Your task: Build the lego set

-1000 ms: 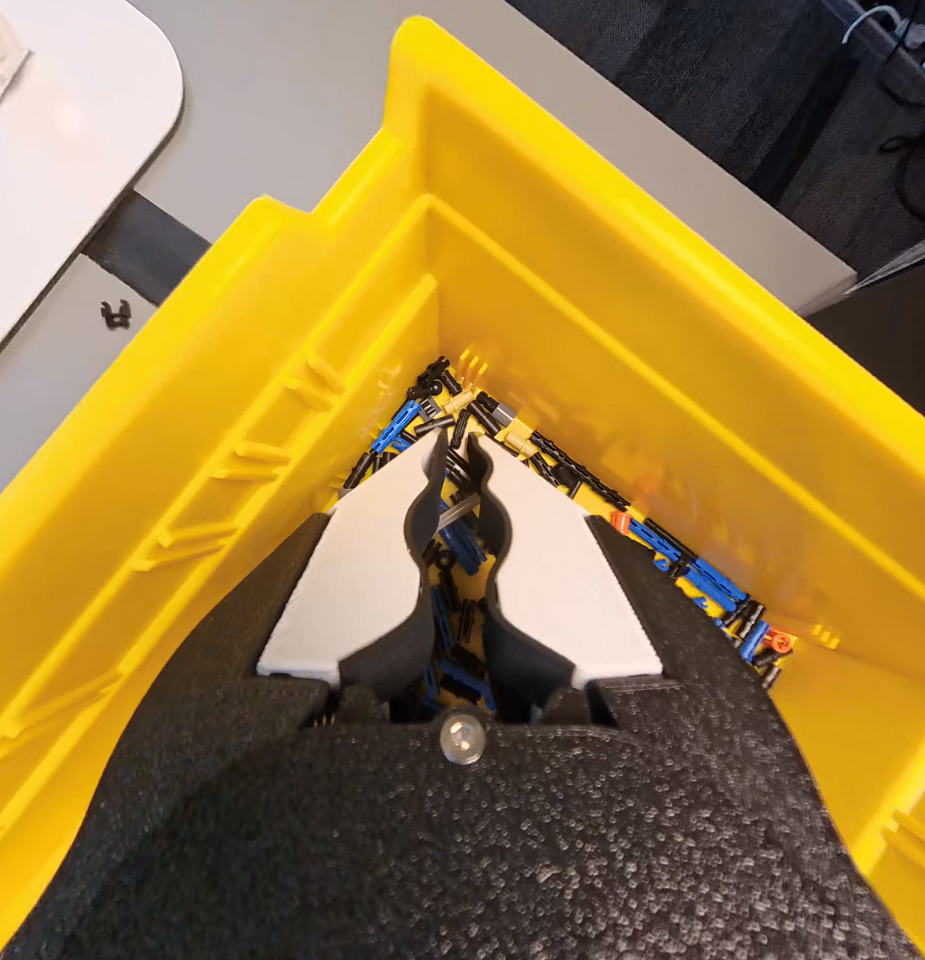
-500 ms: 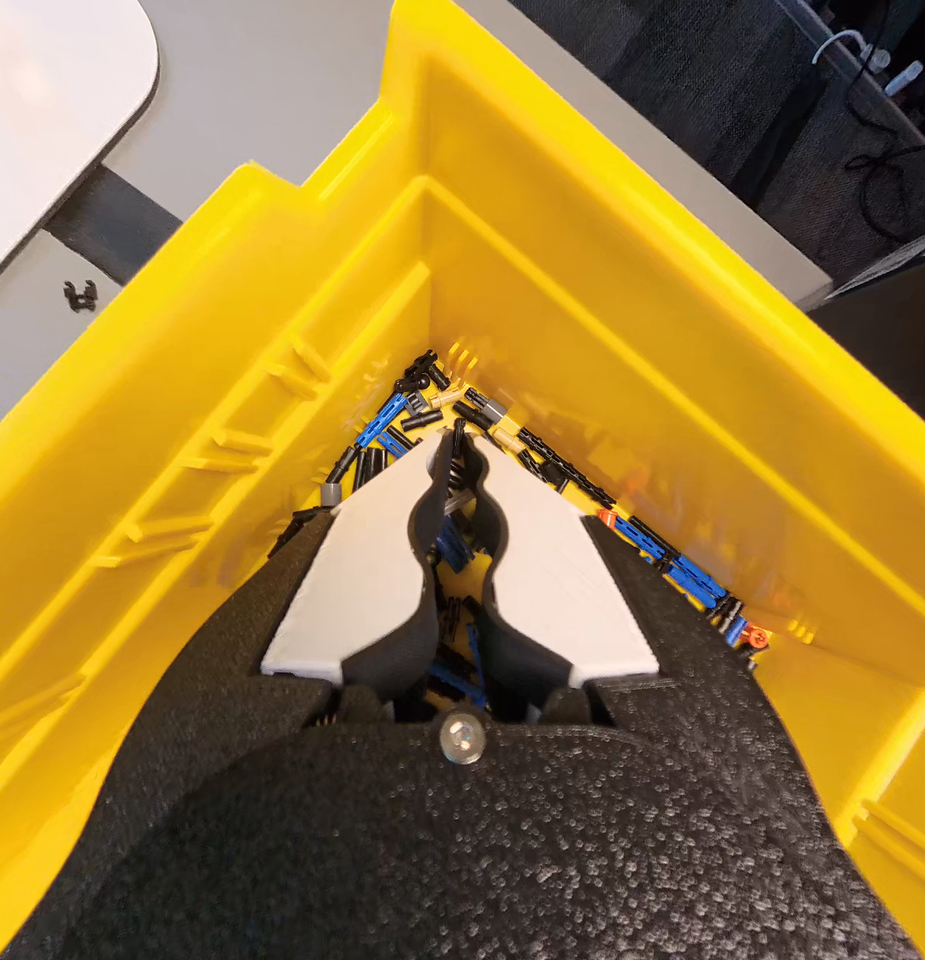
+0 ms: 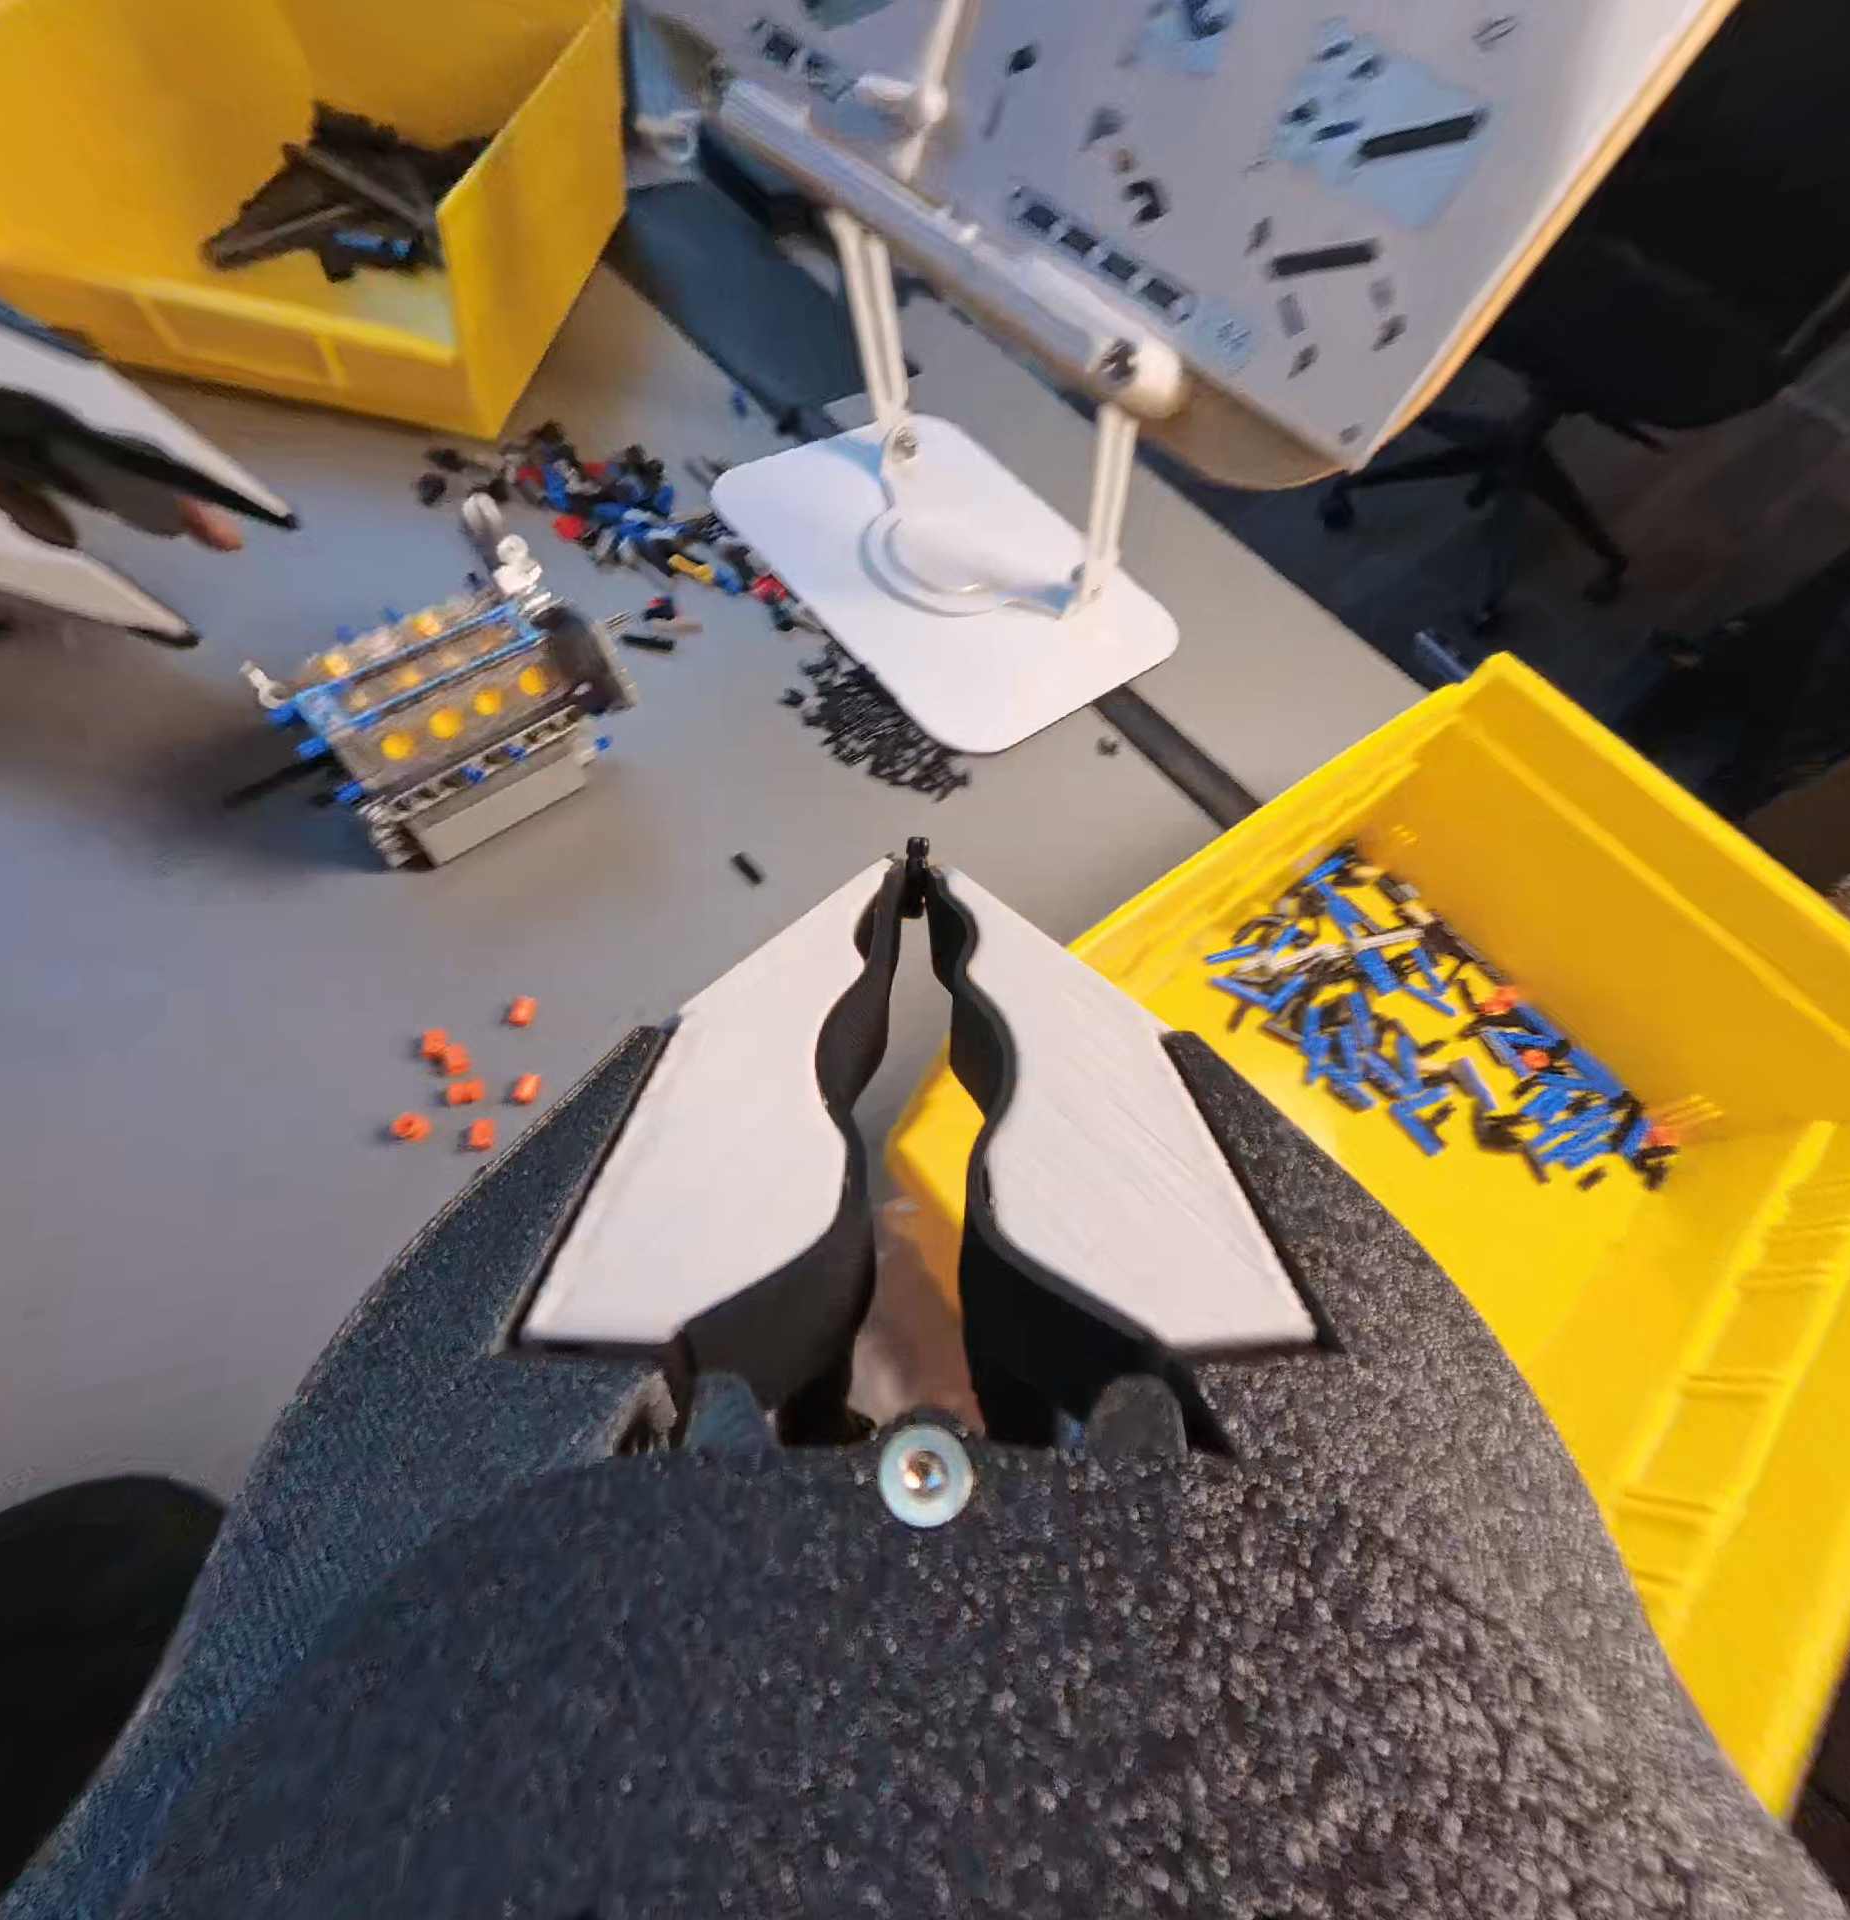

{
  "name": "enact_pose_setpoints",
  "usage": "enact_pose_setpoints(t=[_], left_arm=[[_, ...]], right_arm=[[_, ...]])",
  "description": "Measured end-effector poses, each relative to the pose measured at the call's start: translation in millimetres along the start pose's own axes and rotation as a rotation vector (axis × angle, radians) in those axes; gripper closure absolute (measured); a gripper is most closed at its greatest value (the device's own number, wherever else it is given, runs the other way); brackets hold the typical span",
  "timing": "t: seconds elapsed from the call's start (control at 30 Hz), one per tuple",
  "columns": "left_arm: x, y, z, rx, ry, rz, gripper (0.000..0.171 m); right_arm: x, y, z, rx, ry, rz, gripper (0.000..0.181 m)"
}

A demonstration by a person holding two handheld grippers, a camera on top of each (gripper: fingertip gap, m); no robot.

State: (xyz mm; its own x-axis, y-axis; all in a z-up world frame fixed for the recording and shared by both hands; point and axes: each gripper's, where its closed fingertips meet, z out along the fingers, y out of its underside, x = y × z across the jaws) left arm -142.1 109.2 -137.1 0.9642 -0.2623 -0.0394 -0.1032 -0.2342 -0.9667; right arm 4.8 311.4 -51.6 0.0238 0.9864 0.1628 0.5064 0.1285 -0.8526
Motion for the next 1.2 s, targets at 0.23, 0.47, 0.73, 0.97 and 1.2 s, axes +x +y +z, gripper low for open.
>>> enact_pose_setpoints(t=[0.23, 0.47, 0.73, 0.97, 1.2], left_arm=[[23, 6, 1, -0.038, 0.036, 0.123, 0.123], [50, 7, -2, -0.051, 0.07, 0.185, 0.123], [43, 6, -2, -0.043, 0.033, 0.161, 0.123], [39, 7, -2, -0.048, -0.002, 0.166, 0.123], [34, 5, -4, -0.041, -0.033, 0.156, 0.123]], right_arm=[[-106, 86, 53, -0.213, -0.112, 0.037, 0.178], [-116, 122, 48, -0.303, -0.142, -0.007, 0.178], [-119, 126, 47, -0.313, -0.123, -0.078, 0.178], [-120, 130, 49, -0.328, -0.102, -0.117, 0.177], [-113, 118, 46, -0.256, -0.05, -0.134, 0.172]])
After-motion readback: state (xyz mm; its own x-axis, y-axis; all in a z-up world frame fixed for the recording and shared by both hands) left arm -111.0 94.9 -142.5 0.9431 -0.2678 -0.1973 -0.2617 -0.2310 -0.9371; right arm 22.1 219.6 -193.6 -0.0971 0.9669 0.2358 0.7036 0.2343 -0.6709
